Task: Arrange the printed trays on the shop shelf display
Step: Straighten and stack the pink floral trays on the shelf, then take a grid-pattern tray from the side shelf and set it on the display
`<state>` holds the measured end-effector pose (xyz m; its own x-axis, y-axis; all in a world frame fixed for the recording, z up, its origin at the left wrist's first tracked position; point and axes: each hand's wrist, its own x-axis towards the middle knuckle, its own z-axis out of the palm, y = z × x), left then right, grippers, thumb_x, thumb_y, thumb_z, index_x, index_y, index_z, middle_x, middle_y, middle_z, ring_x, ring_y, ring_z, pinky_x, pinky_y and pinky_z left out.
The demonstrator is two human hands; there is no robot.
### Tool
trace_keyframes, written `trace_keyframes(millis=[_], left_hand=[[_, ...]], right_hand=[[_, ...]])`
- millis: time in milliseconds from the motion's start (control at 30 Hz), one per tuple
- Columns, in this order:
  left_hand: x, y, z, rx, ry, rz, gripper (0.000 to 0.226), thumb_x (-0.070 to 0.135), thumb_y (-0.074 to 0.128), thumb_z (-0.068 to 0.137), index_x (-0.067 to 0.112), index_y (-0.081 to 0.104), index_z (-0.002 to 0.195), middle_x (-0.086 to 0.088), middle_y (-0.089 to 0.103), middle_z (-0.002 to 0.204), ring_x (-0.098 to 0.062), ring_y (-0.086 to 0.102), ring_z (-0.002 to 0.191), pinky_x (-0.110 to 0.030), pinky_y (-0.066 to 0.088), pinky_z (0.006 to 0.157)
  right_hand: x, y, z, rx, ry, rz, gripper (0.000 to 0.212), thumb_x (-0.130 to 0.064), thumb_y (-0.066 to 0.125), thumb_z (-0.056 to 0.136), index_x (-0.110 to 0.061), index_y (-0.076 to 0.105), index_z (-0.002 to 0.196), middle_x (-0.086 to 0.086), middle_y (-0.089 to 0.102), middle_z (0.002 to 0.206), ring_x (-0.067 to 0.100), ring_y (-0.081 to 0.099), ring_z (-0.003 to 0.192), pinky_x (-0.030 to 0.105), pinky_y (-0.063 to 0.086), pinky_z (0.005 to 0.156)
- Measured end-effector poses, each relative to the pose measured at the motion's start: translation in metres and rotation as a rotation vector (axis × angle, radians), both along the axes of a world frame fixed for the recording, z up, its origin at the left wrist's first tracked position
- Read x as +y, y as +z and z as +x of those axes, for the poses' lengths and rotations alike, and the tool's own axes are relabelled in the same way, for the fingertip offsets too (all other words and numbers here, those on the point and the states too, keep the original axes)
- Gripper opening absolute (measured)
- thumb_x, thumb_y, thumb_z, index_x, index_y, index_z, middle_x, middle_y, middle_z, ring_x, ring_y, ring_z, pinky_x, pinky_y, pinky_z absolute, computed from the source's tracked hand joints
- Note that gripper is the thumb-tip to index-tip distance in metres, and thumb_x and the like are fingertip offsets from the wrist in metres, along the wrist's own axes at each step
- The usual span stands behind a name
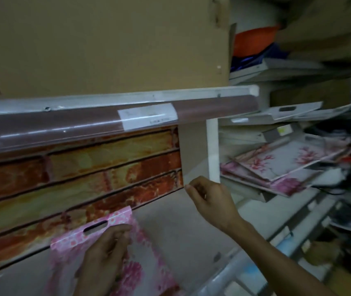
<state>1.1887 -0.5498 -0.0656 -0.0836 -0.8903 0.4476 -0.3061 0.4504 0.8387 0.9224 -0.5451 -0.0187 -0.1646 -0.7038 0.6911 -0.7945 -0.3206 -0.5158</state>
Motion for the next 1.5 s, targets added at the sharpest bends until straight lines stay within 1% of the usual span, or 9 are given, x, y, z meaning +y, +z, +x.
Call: trace_keyframes(millis=[100, 267, 633, 767, 900, 1033, 1233, 1400, 1500], left_hand=[[-0.002, 0.011, -0.039, 0.027, -0.129, -0.018, 0.031, 0.006, 0.06, 0.092, 0.034, 0.071, 0.086, -0.013, 0.066, 0.064, -0.013, 0.051, 0.045, -0.017, 0.041, 0.047], [-0.002, 0.038, -0.11, 0.002, -0.281, -0.067, 0.039, 0.002, 0.057, 0.092, 0.039, 0.07, 0.086, -0.008, 0.07, 0.075, -0.015, 0.058, 0.053, -0.021, 0.043, 0.048], [0.002, 0.109, -0.308, -0.083, -0.293, -0.269, 0.016, 0.02, 0.06, 0.093, 0.03, 0.066, 0.104, 0.006, 0.064, 0.086, -0.01, 0.062, 0.072, -0.019, 0.05, 0.062], [-0.009, 0.137, -0.363, 0.117, -0.298, -0.044, 0.018, 0.021, 0.058, 0.095, 0.017, 0.063, 0.112, -0.01, 0.067, 0.096, -0.021, 0.067, 0.076, -0.04, 0.057, 0.077], [-0.037, 0.163, -0.407, 0.41, -0.414, 0.291, 0.038, 0.02, 0.057, 0.097, 0.003, 0.049, 0.13, -0.02, 0.057, 0.12, -0.031, 0.068, 0.093, -0.045, 0.056, 0.086], [-0.068, 0.188, -0.445, 0.585, -0.493, 0.521, 0.058, 0.019, 0.057, 0.096, 0.006, 0.031, 0.146, -0.031, 0.035, 0.145, -0.045, 0.056, 0.116, -0.05, 0.05, 0.095], [-0.1, 0.207, -0.496, 0.747, -0.44, 0.663, 0.055, 0.02, 0.058, 0.096, 0.012, 0.032, 0.144, -0.021, 0.02, 0.153, -0.052, 0.038, 0.131, -0.062, 0.037, 0.106], [-0.113, 0.21, -0.519, 0.794, -0.5, 0.705, 0.005, 0.009, 0.052, 0.097, 0.006, 0.048, 0.096, -0.015, 0.041, 0.111, -0.048, 0.046, 0.122, -0.067, 0.039, 0.1], [-0.123, 0.211, -0.523, 0.768, -0.485, 0.66, 0.011, -0.003, 0.044, 0.093, 0.003, 0.045, 0.083, -0.018, 0.045, 0.1, -0.044, 0.048, 0.107, -0.065, 0.044, 0.096]], right_hand=[[0.018, 0.018, -0.04, 0.0, -0.065, -0.051, 0.025, -0.045, 0.052, 0.093, -0.024, 0.063, 0.084, -0.009, 0.061, 0.062, 0.007, 0.057, 0.056, 0.033, 0.05, 0.055], [0.051, 0.046, -0.119, 0.026, -0.182, -0.096, 0.027, -0.044, 0.05, 0.093, -0.023, 0.065, 0.087, -0.009, 0.063, 0.066, 0.01, 0.059, 0.059, 0.039, 0.052, 0.059], [0.09, 0.102, -0.301, -0.023, -0.259, -0.09, 0.025, -0.034, 0.054, 0.095, -0.015, 0.066, 0.084, -0.001, 0.07, 0.07, 0.012, 0.062, 0.062, 0.034, 0.052, 0.061], [0.075, 0.122, -0.35, -0.09, -0.249, -0.069, 0.023, -0.032, 0.054, 0.094, -0.016, 0.064, 0.081, -0.001, 0.068, 0.071, 0.013, 0.06, 0.064, 0.029, 0.045, 0.059], [0.054, 0.133, -0.384, -0.103, -0.231, -0.041, 0.021, -0.032, 0.053, 0.094, -0.018, 0.064, 0.082, -0.006, 0.066, 0.07, 0.012, 0.061, 0.068, 0.024, 0.042, 0.057], [0.035, 0.135, -0.402, -0.126, -0.218, 0.009, 0.018, -0.032, 0.053, 0.095, -0.018, 0.063, 0.088, -0.005, 0.065, 0.075, 0.009, 0.059, 0.071, 0.024, 0.041, 0.058], [0.009, 0.126, -0.412, -0.137, -0.203, 0.05, 0.017, -0.027, 0.053, 0.095, -0.017, 0.063, 0.085, -0.005, 0.064, 0.071, 0.006, 0.056, 0.064, 0.02, 0.037, 0.052], [-0.018, 0.126, -0.417, -0.215, -0.207, 0.109, 0.019, -0.028, 0.052, 0.094, -0.014, 0.064, 0.089, 0.003, 0.068, 0.083, 0.021, 0.061, 0.08, 0.031, 0.046, 0.068], [-0.03, 0.124, -0.416, -0.257, -0.178, 0.146, 0.028, -0.027, 0.051, 0.094, -0.005, 0.066, 0.086, 0.015, 0.07, 0.083, 0.031, 0.066, 0.08, 0.044, 0.057, 0.072]])
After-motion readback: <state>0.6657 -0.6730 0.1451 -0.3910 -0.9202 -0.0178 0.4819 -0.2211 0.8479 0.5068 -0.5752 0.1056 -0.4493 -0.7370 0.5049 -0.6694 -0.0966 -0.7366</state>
